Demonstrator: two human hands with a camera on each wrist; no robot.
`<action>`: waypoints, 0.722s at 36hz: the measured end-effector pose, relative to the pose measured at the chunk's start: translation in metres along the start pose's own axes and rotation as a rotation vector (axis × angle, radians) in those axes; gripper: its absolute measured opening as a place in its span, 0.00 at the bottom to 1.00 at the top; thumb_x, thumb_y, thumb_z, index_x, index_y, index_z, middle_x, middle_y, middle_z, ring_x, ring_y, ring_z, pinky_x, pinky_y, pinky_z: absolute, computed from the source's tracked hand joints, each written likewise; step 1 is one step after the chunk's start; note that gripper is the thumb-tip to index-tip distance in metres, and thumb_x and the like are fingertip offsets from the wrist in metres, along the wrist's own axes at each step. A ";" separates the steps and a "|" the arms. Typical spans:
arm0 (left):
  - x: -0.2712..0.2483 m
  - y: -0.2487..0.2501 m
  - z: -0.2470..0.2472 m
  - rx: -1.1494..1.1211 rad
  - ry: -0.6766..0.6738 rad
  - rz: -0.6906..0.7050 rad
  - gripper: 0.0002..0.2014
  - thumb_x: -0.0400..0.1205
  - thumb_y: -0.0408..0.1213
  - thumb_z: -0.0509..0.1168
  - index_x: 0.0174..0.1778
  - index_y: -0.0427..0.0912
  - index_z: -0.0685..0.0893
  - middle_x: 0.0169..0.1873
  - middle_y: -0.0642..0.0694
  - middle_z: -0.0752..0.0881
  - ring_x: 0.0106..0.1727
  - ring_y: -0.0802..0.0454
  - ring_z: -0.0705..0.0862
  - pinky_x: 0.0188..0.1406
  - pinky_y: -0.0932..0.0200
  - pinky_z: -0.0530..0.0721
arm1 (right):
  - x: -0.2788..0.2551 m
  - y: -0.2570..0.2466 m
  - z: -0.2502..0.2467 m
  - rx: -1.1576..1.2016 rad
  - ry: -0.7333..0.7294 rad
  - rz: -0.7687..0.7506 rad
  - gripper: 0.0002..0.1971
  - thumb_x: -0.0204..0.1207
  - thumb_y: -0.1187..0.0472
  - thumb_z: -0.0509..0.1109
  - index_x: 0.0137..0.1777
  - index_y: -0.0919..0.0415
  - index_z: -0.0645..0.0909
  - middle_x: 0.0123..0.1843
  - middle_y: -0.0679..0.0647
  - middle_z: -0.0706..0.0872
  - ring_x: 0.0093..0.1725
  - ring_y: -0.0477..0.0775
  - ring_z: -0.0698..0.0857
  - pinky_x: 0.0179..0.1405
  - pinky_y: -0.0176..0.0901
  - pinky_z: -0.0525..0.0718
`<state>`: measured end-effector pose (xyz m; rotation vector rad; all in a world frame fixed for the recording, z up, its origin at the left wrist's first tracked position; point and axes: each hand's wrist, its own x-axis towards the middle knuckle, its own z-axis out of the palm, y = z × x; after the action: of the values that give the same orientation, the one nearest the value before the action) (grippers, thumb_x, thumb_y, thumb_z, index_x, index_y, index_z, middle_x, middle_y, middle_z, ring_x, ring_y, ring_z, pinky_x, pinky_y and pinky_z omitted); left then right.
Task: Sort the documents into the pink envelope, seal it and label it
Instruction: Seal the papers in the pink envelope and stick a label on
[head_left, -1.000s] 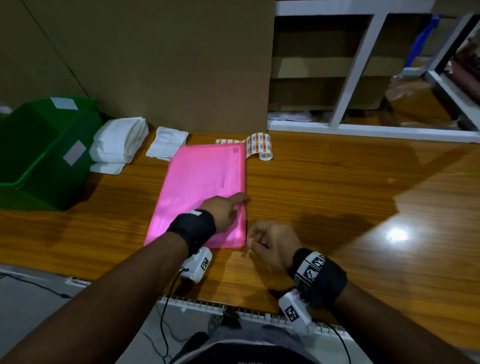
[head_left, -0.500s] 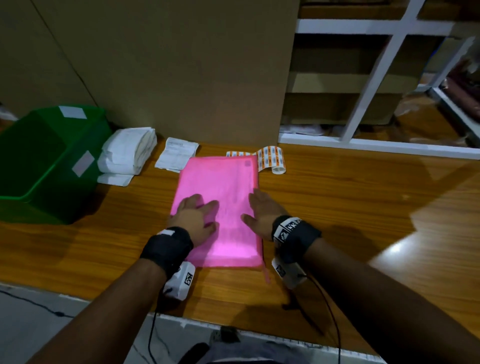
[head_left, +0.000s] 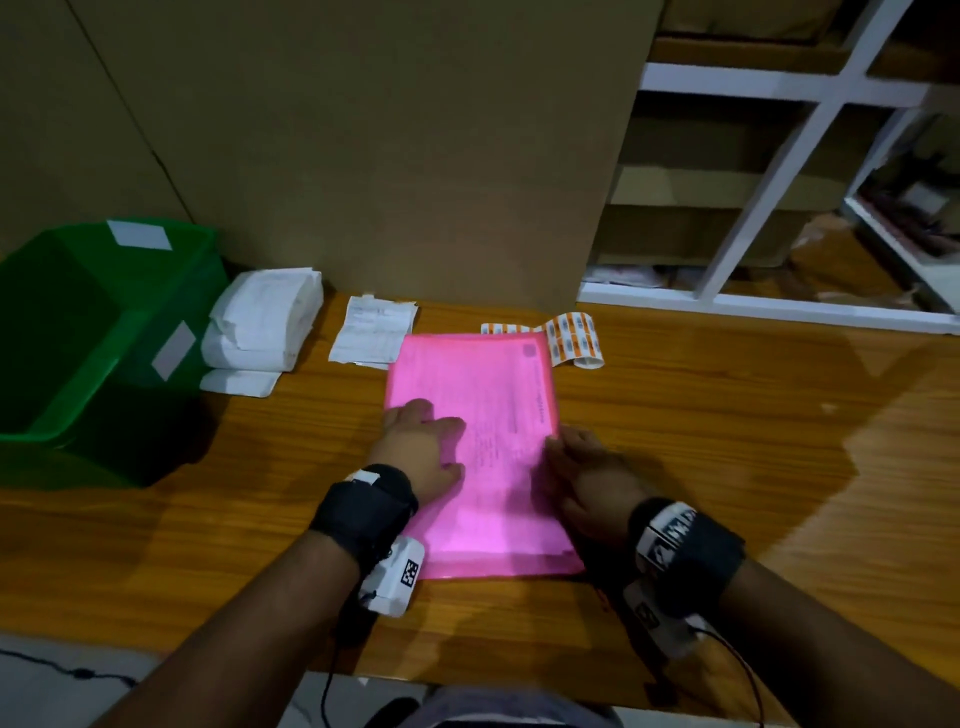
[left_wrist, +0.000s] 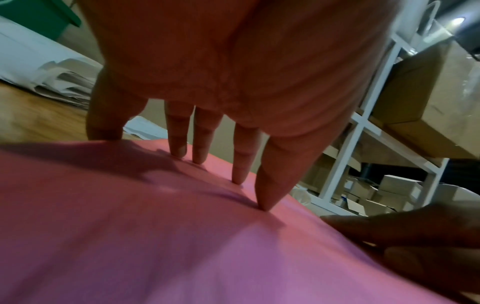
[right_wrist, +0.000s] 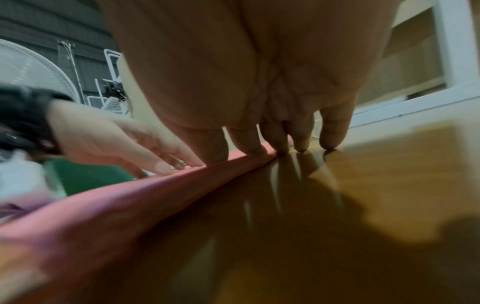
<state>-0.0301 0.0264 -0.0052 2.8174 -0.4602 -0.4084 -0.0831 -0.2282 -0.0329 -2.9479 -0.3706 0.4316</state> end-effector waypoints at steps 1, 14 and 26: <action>-0.003 0.000 0.002 0.002 0.008 0.011 0.27 0.79 0.49 0.68 0.76 0.54 0.77 0.77 0.39 0.69 0.77 0.37 0.66 0.74 0.51 0.73 | -0.006 -0.001 0.002 -0.008 -0.016 0.003 0.41 0.71 0.38 0.42 0.83 0.59 0.60 0.83 0.64 0.61 0.83 0.66 0.59 0.77 0.61 0.69; -0.015 0.012 0.011 -0.021 0.020 0.002 0.31 0.77 0.50 0.69 0.78 0.62 0.73 0.82 0.45 0.65 0.81 0.41 0.62 0.76 0.47 0.75 | -0.021 -0.033 -0.034 -0.012 -0.122 -0.071 0.42 0.68 0.36 0.42 0.80 0.52 0.70 0.84 0.60 0.67 0.88 0.59 0.48 0.87 0.50 0.46; -0.022 -0.009 -0.003 -0.125 0.082 0.024 0.20 0.81 0.43 0.70 0.71 0.54 0.85 0.75 0.48 0.79 0.73 0.48 0.77 0.73 0.61 0.73 | 0.032 -0.074 -0.041 0.023 -0.132 -0.126 0.29 0.82 0.44 0.60 0.81 0.52 0.69 0.84 0.58 0.67 0.83 0.59 0.64 0.81 0.54 0.66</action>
<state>-0.0470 0.0428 -0.0001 2.6939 -0.4353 -0.3045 -0.0573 -0.1525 0.0100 -2.8606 -0.5593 0.6112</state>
